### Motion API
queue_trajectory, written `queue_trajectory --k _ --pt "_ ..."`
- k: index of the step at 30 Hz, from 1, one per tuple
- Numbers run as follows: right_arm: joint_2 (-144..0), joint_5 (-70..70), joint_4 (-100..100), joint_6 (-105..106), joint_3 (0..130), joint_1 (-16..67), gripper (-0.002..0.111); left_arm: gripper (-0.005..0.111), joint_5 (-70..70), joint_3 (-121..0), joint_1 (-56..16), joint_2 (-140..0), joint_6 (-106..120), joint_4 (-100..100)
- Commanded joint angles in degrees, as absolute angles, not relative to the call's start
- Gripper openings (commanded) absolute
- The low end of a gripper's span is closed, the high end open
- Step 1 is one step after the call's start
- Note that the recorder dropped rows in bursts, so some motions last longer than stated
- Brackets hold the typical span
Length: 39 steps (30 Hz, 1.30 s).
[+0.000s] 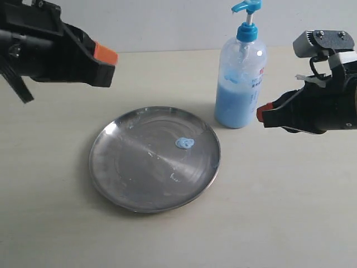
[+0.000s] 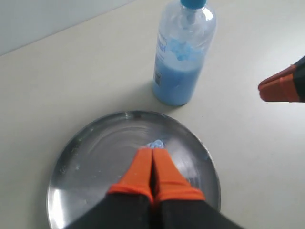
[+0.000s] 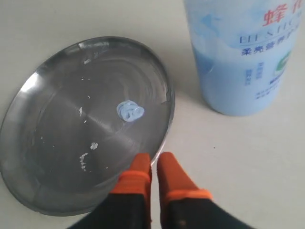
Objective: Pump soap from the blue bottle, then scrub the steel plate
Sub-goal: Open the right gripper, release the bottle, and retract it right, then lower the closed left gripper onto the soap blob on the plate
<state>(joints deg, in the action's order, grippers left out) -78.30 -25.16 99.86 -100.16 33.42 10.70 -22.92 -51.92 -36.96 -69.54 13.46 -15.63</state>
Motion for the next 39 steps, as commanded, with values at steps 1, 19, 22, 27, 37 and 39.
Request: queue_trajectory --k 1,19,22,27,37,39 --pt "-77.83 -25.87 99.95 -99.59 32.97 10.68 0.008 0.000 -26.86 -51.66 -37.14 -63.31 13.07 -17.56" --pt "-72.48 16.67 87.95 -51.03 32.97 10.68 0.008 0.000 -34.72 -51.66 -37.14 -47.40 13.07 -17.16" --pt "-74.35 23.00 69.67 -30.00 32.97 10.68 0.008 0.000 -34.03 -51.55 -37.14 -47.39 13.20 -17.12" --pt "-77.52 26.22 39.09 -4.25 32.97 10.68 0.008 0.000 -32.72 -51.31 -37.14 -47.39 13.20 -17.12" --pt "-76.75 24.95 13.46 3.05 33.07 10.68 0.008 0.000 -31.24 -48.27 -37.14 -47.06 13.20 -17.12" --pt "-75.81 24.05 11.21 3.05 33.07 10.68 0.008 0.000 -30.66 -47.43 -37.14 -47.06 13.20 -17.12"
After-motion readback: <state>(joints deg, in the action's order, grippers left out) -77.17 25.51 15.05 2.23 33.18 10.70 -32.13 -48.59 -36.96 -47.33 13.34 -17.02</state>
